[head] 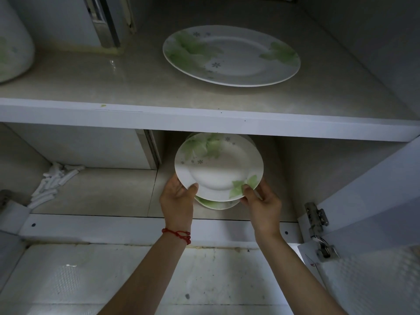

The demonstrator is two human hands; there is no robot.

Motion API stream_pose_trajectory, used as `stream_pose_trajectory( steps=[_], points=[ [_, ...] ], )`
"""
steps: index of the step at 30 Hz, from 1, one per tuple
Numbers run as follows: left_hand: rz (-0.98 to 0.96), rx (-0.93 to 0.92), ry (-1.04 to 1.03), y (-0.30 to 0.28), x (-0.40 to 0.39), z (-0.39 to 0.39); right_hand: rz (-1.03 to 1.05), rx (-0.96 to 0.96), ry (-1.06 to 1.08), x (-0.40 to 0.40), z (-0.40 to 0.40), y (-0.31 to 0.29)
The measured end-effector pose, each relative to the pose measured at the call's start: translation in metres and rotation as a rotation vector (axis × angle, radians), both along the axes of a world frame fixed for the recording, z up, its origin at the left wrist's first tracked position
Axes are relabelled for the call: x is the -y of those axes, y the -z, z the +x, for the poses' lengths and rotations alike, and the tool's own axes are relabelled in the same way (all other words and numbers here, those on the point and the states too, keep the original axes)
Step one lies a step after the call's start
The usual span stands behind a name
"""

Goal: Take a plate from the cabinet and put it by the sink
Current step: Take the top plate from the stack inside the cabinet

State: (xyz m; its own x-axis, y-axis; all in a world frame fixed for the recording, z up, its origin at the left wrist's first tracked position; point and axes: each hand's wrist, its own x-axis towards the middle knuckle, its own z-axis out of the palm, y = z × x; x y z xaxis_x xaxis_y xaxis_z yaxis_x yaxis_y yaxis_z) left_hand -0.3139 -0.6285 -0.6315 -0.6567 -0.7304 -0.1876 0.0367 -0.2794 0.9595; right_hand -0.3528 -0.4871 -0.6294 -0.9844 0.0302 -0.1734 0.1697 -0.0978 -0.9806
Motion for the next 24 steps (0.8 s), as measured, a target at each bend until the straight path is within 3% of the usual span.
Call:
stream_pose_trajectory(
  steps=[9, 24],
  points=[
    [-0.018, 0.058, -0.005, -0.003, 0.019, -0.006, -0.13, 0.108, -0.028, -0.018, -0.004, -0.005],
    [-0.035, 0.169, 0.079, -0.002, 0.033, 0.009, -0.032, 0.091, -0.153, -0.045, -0.005, -0.001]
  ],
)
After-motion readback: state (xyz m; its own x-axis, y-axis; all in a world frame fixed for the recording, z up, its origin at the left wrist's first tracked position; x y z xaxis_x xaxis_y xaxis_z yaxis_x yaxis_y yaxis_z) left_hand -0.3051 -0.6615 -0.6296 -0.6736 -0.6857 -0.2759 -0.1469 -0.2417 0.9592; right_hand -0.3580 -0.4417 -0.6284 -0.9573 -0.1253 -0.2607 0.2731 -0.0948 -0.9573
